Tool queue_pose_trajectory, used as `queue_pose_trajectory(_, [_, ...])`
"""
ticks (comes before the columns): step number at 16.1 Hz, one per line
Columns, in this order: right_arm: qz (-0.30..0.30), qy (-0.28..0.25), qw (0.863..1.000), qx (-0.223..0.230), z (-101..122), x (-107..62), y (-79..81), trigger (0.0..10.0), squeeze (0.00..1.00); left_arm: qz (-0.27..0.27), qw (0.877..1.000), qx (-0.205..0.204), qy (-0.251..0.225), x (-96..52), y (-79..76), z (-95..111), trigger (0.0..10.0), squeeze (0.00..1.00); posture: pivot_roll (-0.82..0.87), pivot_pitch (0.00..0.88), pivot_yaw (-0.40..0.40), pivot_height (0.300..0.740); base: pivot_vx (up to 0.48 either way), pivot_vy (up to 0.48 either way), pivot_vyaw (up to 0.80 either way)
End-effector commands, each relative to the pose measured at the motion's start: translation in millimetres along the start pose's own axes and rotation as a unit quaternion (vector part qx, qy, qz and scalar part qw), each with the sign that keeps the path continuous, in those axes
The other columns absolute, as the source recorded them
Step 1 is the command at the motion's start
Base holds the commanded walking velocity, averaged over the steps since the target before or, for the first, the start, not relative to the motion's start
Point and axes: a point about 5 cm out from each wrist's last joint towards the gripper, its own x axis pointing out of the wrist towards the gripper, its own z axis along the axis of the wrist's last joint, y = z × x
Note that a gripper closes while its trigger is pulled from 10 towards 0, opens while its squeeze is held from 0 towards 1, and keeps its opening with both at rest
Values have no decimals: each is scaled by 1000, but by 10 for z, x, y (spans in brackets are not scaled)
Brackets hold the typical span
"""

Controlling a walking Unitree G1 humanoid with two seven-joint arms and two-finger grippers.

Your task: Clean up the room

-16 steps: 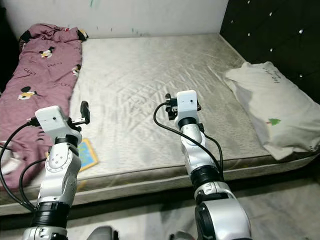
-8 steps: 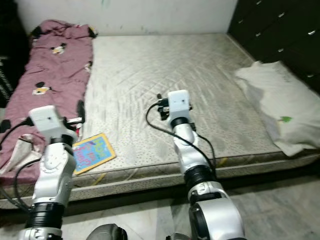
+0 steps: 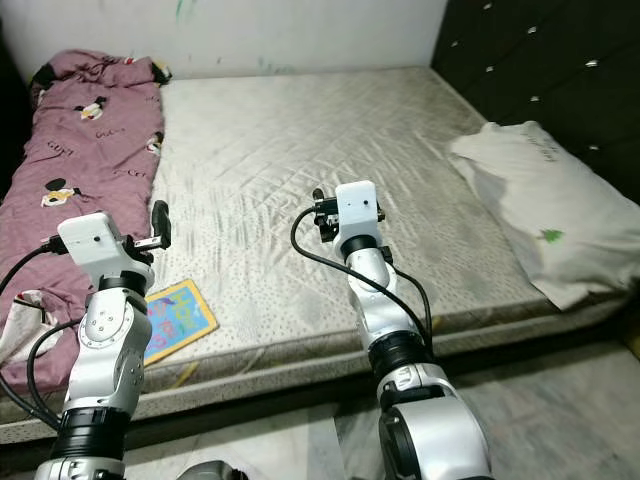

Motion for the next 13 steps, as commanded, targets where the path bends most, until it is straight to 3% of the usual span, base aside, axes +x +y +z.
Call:
queue_pose_trajectory(1, [-2, 2, 1000, 4, 14, 18, -10, 10000, 0, -5, 1000, 0, -10, 15, -15, 49, 10000, 0, 74, 0, -9, 740, 337, 0, 0])
queue_pose_trajectory(7, [-4, 3, 1000, 5, 12, 19, -14, 10000, 0, -5, 1000, 0, -6, 15, -15, 40, 10000, 0, 75, 0, -9, 740, 301, 0, 0])
queue_pose_trajectory(13, [-5, 5, 1000, 8, 4, 18, -16, 10000, 0, -5, 1000, 2, -2, 17, -14, 28, 10000, 0, 75, 0, -7, 740, 0, 0, 0])
